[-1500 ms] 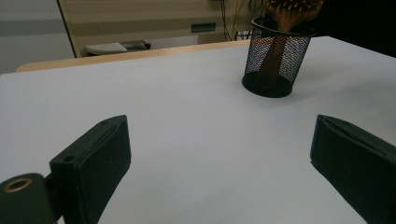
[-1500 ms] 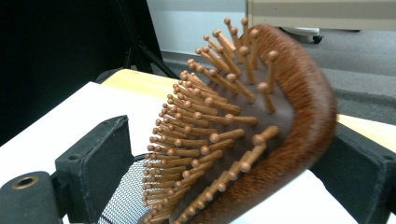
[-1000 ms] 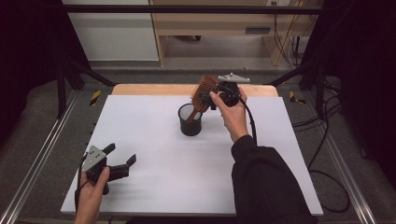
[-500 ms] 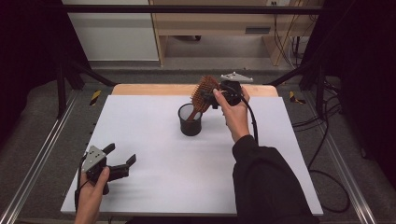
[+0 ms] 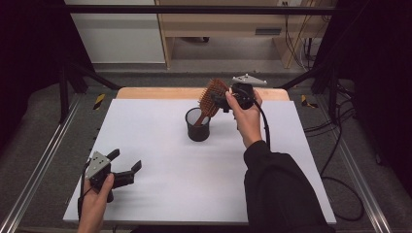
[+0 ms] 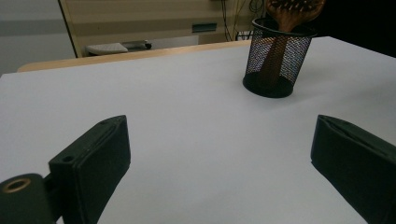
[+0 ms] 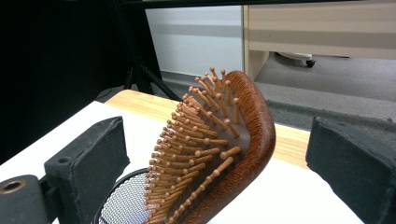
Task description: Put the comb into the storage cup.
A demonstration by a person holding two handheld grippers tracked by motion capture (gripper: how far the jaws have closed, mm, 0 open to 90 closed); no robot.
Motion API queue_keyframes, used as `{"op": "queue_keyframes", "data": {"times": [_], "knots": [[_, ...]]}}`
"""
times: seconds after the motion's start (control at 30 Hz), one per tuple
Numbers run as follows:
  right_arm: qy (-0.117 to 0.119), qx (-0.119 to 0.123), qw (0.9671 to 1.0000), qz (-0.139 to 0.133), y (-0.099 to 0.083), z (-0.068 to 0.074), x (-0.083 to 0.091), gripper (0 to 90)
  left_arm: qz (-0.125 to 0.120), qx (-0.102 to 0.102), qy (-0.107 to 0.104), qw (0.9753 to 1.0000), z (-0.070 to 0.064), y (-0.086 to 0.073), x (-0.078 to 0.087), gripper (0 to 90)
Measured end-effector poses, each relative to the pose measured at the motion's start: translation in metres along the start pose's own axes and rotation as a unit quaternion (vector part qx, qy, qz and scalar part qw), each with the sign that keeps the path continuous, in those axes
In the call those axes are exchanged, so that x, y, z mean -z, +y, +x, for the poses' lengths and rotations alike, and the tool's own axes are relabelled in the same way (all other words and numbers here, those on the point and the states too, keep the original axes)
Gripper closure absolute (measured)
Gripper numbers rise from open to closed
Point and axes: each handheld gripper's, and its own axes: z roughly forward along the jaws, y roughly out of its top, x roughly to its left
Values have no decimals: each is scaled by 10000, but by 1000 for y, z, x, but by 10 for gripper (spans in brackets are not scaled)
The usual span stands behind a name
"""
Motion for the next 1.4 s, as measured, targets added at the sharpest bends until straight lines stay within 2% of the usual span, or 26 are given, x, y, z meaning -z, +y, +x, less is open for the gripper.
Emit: {"op": "queue_keyframes", "data": {"times": [1.4], "knots": [[-33,21,9992,-392,7,-5,20,75,8,7,40,10000,1,0,0,51]]}}
